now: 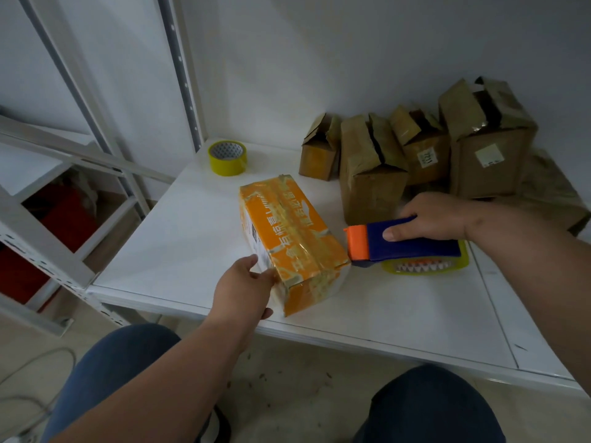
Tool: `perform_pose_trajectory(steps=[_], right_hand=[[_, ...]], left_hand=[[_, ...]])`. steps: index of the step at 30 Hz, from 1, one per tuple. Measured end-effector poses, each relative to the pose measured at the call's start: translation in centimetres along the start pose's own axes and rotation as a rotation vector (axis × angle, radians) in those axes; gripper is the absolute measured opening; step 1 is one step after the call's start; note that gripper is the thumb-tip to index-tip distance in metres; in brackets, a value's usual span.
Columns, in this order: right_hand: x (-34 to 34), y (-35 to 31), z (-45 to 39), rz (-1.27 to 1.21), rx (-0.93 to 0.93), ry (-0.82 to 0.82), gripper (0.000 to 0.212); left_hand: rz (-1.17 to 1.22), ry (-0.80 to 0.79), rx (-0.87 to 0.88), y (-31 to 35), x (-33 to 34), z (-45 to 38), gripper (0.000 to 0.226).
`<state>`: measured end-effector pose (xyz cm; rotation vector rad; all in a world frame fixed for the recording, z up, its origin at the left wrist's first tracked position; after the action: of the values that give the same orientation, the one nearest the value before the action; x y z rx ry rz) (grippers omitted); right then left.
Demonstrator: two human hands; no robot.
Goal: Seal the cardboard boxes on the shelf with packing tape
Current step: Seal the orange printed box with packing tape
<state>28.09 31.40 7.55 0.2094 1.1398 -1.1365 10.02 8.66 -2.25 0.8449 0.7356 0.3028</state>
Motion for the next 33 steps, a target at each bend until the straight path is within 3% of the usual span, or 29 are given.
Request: perform_pose_trajectory(steps=[4, 7, 10, 13, 15, 17, 19, 24, 33], right_hand=[[1.3, 0.4, 1.1, -0.105, 0.002, -0.029, 0.047], [2.8, 0.7, 2.4, -0.142, 0.004, -0.071, 0.062], [4.5, 1.6, 3.3, -0.232, 0.005, -0.050, 0.056], [6.1, 2.1, 3.6, -0.309, -0.009, -0.025, 0.040], [6.6, 2.2, 3.5, -0.331, -0.021, -0.014, 0.037], [6.8, 2.2, 3.4, -0.355, -0.036, -0.007, 0.036], [7.0, 2.3, 3.5, -0.356, -0.052, -0.015, 0.036], [7.2, 3.7, 4.1, -0.410, -0.063, -0.019, 0.040], [6.8, 5.8, 5.9, -0.521, -0.069, -0.019, 0.051]], left_hand=[[-0.290, 0.006, 0.174, 1.4, -0.2, -0.8, 0.043], [-0.517, -0.034, 0.268, 2.4, -0.4, -2.2, 0.044], [-0.539, 0.002, 0.356, 4.2, -1.4, -2.4, 0.047], [-0.544, 0.206, 0.632, 8.7, -2.4, 0.8, 0.044], [-0.744, 0.100, 0.818, 10.4, 0.4, 3.0, 0.052], [-1.089, -0.065, 0.808, 8.7, 3.7, 3.3, 0.072], [-1.236, -0.100, 0.762, 7.3, 4.5, 2.7, 0.081], [-1.250, -0.110, 0.768, 7.3, 4.3, 2.3, 0.087], [-1.272, -0.106, 0.797, 7.4, 4.6, 2.5, 0.073]])
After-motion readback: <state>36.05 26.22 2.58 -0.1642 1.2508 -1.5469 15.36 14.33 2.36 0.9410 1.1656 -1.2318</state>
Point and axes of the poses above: each hand's wrist, its own z-axis away from the middle knuckle, its own x-axis out of the palm, y = z × x, the point moved 8 cm from there along -z, towards the middle knuckle, and after that the axes turned 13 degrees about -z, right-handed, at the moved point
